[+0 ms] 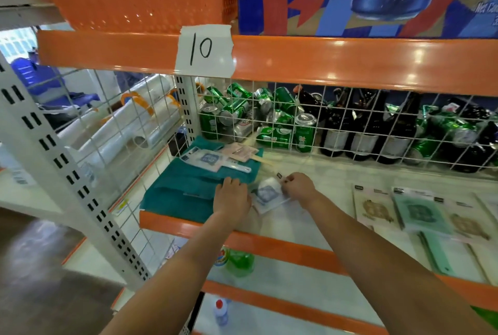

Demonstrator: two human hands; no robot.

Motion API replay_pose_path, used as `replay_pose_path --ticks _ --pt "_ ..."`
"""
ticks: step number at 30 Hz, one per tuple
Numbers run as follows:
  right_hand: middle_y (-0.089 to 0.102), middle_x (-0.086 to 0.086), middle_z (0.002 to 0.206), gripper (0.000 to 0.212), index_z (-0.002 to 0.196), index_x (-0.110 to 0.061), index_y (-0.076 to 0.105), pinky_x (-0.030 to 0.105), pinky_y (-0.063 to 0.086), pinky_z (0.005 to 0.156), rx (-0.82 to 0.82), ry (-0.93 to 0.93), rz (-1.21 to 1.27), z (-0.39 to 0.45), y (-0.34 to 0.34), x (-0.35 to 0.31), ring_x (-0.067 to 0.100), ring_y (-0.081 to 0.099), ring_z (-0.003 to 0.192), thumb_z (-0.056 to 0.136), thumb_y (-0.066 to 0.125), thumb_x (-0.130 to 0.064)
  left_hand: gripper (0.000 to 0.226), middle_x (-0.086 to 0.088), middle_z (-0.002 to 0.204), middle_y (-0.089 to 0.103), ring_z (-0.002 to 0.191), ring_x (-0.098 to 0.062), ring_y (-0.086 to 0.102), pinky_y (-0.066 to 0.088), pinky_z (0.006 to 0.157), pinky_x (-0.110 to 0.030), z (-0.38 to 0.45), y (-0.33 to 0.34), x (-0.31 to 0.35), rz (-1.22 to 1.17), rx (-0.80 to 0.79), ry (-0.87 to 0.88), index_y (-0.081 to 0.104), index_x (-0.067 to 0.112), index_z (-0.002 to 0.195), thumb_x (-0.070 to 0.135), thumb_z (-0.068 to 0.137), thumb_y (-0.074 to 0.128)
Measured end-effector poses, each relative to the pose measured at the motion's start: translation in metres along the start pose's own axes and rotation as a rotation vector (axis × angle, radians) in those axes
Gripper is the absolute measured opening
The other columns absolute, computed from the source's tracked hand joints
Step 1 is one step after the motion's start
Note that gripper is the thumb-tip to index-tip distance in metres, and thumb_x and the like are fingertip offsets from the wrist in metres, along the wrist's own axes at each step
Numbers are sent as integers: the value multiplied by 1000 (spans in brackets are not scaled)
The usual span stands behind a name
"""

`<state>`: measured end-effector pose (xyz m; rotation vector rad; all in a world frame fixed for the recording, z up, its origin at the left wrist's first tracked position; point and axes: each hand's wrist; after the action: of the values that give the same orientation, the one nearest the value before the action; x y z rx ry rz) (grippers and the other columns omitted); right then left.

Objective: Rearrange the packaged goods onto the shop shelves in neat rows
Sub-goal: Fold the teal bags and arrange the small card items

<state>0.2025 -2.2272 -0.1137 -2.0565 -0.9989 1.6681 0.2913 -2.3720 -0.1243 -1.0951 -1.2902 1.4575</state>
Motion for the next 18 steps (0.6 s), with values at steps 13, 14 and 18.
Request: replay_pose_path --ticks 13,14,18 --pt "56 20 128 30 126 0 54 31 46 81 2 73 551 -47 -59 29 23 52 95 96 50 -3 33 -13 112 62 106 -29 55 44 84 -35 -8 -23 26 -146 105 20 61 8 107 29 99 36" --pt "56 19 127 30 126 0 54 30 46 82 14 63 548 -51 -67 33 23 52 96 96 50 -4 33 -13 112 62 105 -29 56 45 84 -35 -10 -26 32 -151 118 24 61 7 108 28 98 37" --pt "60 18 120 30 125 -2 55 32 51 75 50 48 548 -69 -100 54 23 56 92 95 51 -6 30 -12 110 62 103 -29 57 46 79 -34 -16 -37 63 -195 129 78 63 10 107 26 97 40"
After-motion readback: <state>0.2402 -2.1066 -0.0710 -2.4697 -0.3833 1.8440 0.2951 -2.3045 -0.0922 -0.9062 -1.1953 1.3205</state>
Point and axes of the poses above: each hand's wrist, its own z-axis towards the middle knuckle, its own y-axis out of the palm, x = y × z
